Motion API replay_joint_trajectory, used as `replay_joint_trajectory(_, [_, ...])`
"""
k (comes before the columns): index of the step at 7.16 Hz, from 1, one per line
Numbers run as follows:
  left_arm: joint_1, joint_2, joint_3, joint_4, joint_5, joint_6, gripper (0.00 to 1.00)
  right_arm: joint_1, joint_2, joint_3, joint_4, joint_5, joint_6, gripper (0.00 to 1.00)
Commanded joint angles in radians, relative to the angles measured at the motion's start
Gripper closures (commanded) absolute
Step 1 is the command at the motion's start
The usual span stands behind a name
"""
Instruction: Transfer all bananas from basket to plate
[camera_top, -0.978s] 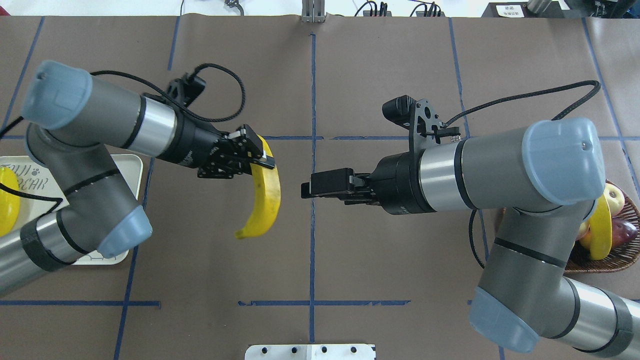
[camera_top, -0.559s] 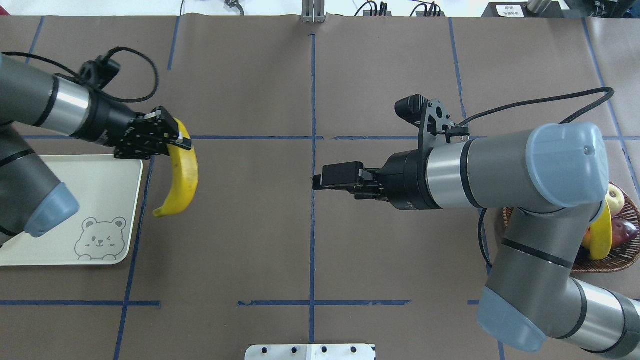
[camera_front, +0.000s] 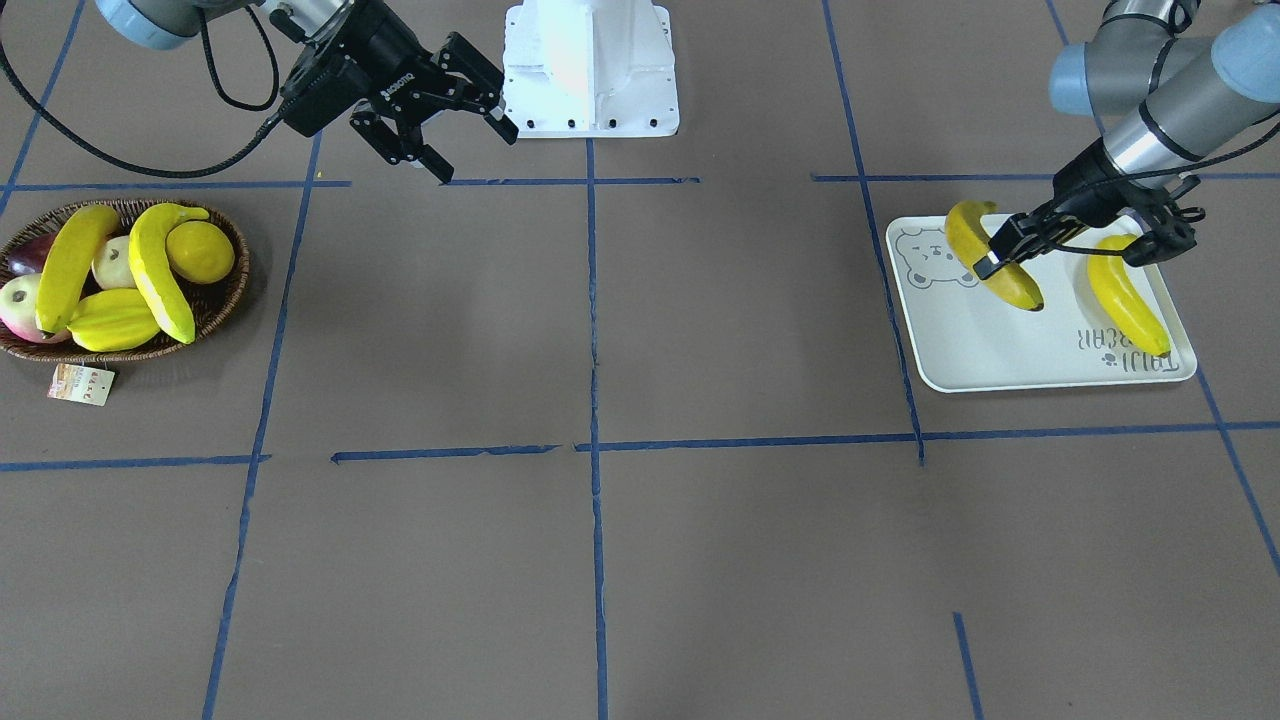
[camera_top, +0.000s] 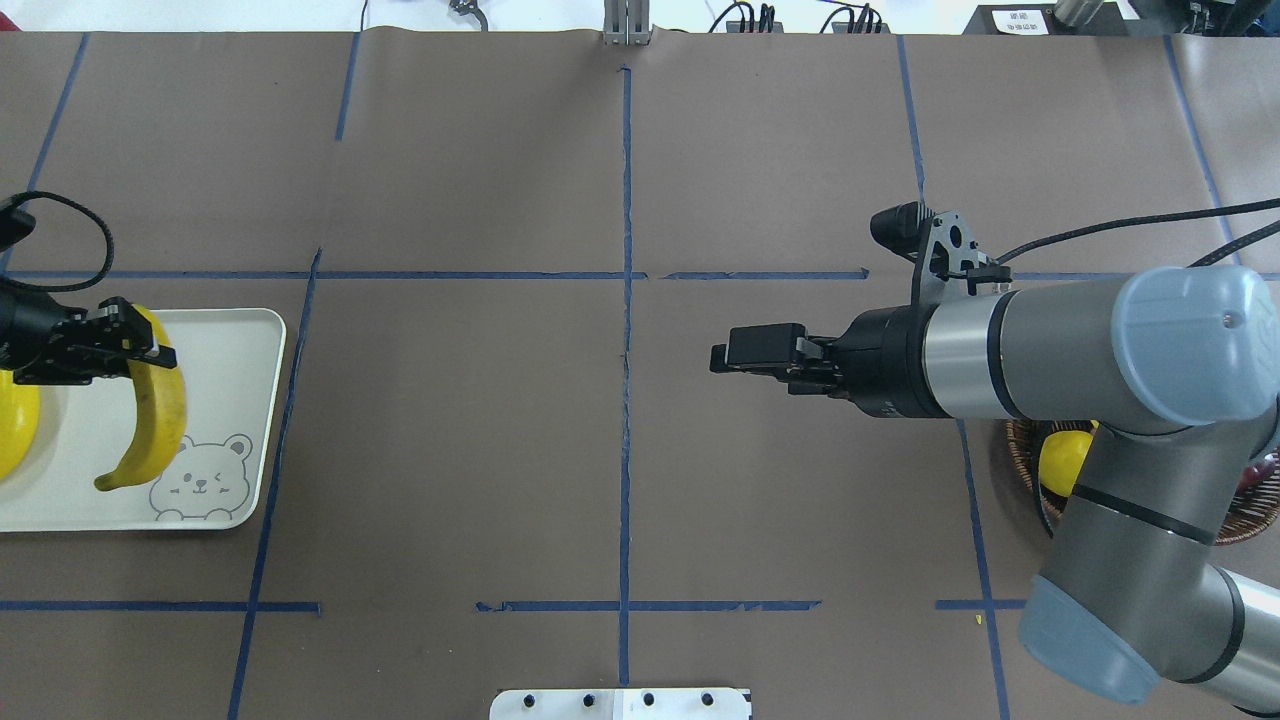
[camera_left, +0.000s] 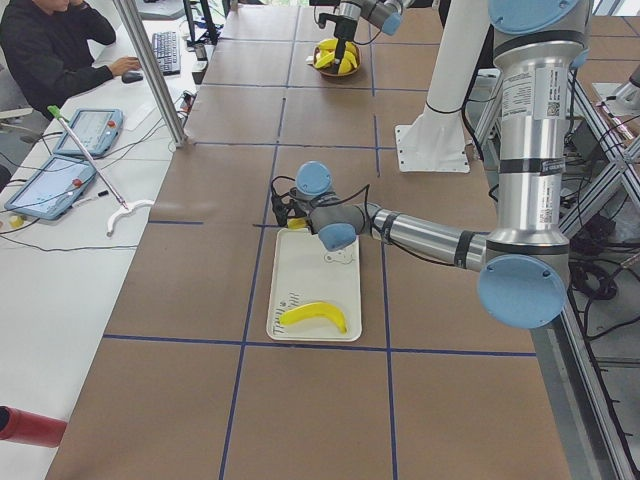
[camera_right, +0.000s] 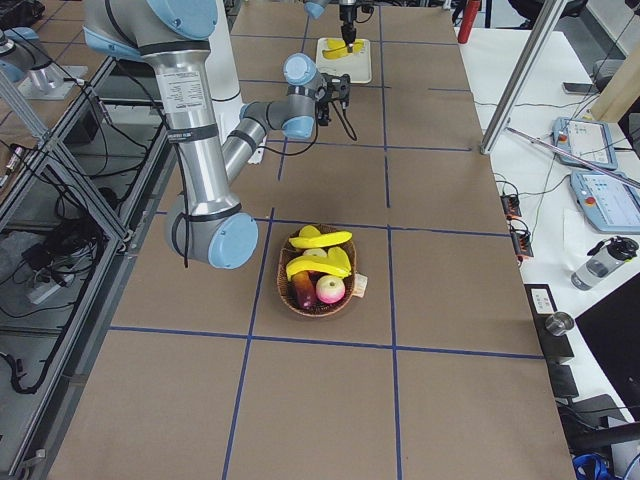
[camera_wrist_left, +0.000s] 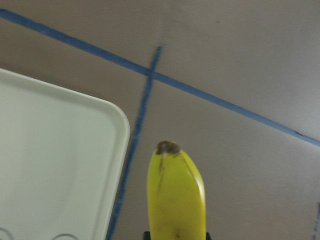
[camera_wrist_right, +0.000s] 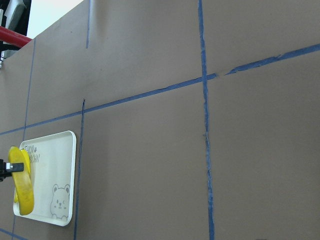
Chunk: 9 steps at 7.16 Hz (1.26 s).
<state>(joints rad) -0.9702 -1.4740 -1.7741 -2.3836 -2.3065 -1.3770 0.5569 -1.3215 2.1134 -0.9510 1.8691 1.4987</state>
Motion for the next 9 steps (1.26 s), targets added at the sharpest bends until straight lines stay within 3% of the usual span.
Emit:
replay_joint_trajectory(1, [-0.018,0.104,0.022,0.004,0.068,0.143,1.00,0.014,-0.027,0.003,0.000,0.001,-0.001,0.00])
replay_joint_trajectory(5, [-0.010,0.103,0.114,0.003,0.153,0.167,1.00,0.031,-0.041,0.002,0.000,-0.001,-0.001,0.00])
replay_joint_trajectory(6, [-0.012,0.100,0.116,0.003,0.153,0.165,0.95,0.031,-0.042,0.002,0.000,-0.001,-0.001,0.00])
replay_joint_trajectory(7, [-0.012,0.098,0.116,0.003,0.151,0.167,0.13,0.031,-0.044,0.002,0.000,-0.001,-0.001,0.00])
replay_joint_trajectory(8, [-0.016,0.097,0.111,0.001,0.150,0.167,0.00,0.038,-0.056,0.002,0.000,0.001,-0.001,0.00])
replay_joint_trajectory(9, [-0.019,0.097,0.099,0.003,0.139,0.177,0.00,0.076,-0.062,0.007,-0.002,0.025,-0.006,0.00])
